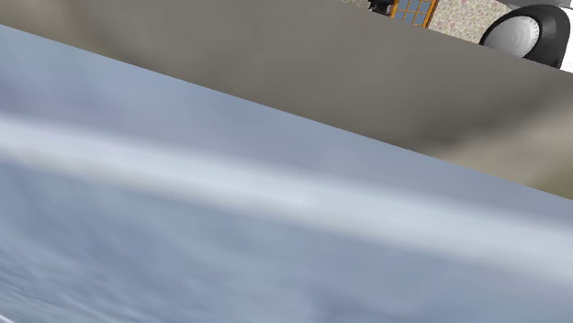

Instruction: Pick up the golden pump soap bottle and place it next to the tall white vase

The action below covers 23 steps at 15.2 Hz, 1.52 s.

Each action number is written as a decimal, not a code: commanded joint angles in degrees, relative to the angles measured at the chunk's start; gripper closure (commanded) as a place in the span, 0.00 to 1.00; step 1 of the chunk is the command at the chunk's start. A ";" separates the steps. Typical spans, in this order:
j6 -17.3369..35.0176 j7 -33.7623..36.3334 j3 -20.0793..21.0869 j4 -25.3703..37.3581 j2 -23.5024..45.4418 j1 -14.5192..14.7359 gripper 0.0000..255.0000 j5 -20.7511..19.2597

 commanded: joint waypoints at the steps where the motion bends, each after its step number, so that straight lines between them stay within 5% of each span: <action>1: -2.08 -0.23 -0.19 3.15 1.11 -0.06 1.00 0.38; 8: -9.51 -1.73 -1.47 15.72 6.64 -0.95 1.00 2.49; 15: -7.58 10.01 6.27 1.18 -6.57 4.15 1.00 -1.09; 23: -7.87 22.46 15.15 -8.02 -15.90 7.20 1.00 0.11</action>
